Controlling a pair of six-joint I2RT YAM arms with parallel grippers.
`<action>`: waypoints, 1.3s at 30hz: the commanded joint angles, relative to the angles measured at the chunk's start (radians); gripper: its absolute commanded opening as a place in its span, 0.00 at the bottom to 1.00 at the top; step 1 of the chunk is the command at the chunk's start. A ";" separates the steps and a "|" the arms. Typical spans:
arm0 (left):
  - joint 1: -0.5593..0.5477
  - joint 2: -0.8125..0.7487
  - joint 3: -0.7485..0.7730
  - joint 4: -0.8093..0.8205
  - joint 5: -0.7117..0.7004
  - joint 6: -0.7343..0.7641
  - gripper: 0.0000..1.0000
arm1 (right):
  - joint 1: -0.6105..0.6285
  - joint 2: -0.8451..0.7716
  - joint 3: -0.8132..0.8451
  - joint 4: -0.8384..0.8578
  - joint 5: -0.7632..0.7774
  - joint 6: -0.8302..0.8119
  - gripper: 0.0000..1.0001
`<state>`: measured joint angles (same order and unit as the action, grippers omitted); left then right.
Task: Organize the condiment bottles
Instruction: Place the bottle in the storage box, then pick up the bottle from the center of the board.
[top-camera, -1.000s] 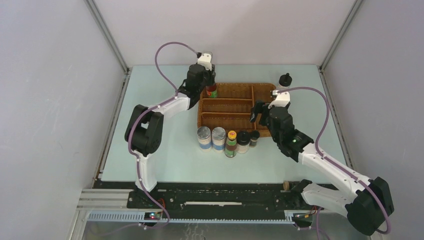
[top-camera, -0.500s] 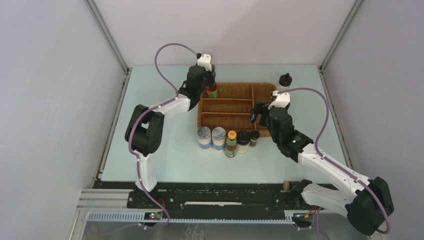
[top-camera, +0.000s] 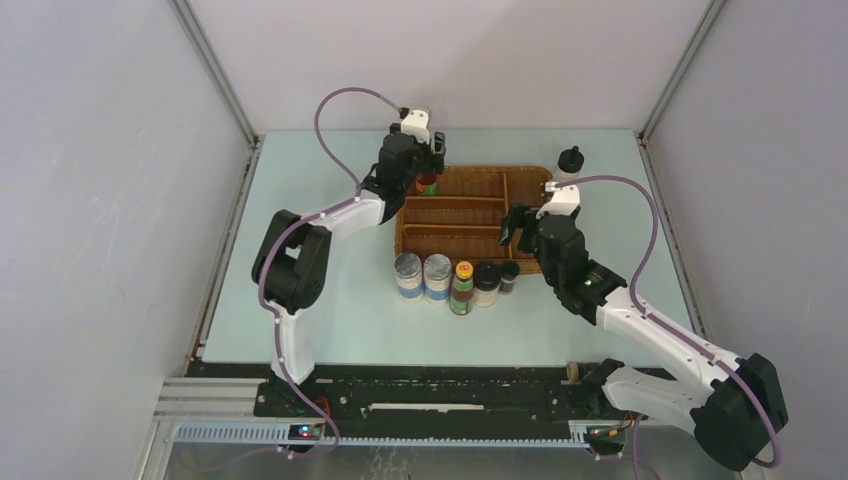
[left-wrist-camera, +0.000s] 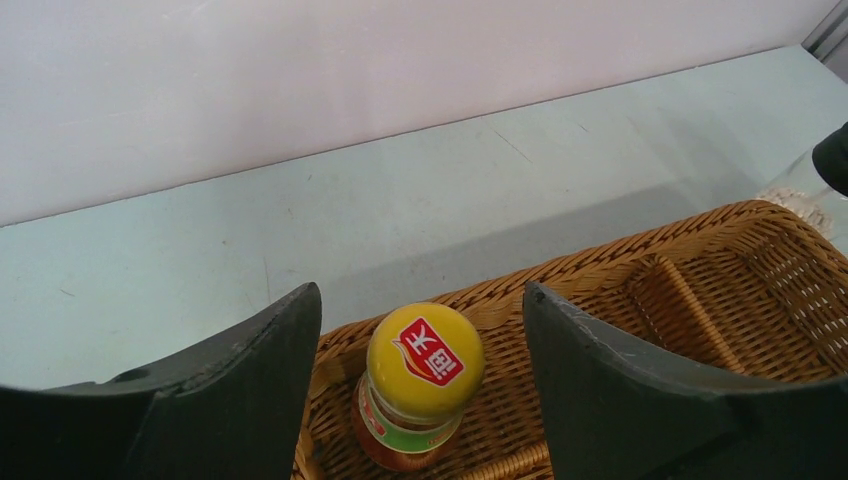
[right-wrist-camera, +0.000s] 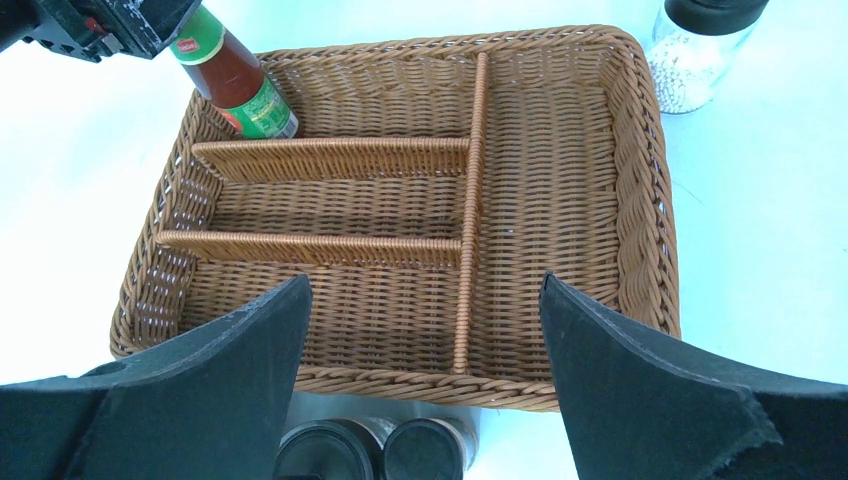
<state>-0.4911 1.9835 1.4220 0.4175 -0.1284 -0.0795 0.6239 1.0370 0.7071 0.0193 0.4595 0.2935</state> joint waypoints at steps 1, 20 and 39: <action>-0.009 -0.035 -0.021 0.032 -0.016 0.001 0.79 | 0.011 -0.021 -0.008 0.022 0.000 0.004 0.93; -0.128 -0.392 -0.054 -0.126 -0.154 0.044 0.82 | 0.122 -0.153 0.106 -0.232 -0.069 -0.105 0.92; -0.458 -0.933 -0.440 -0.322 -0.537 -0.114 0.82 | 0.497 -0.406 0.069 -0.395 -0.089 -0.170 0.90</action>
<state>-0.8814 1.1343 1.0592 0.1448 -0.5346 -0.1379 1.0397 0.6632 0.7910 -0.3862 0.3691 0.1581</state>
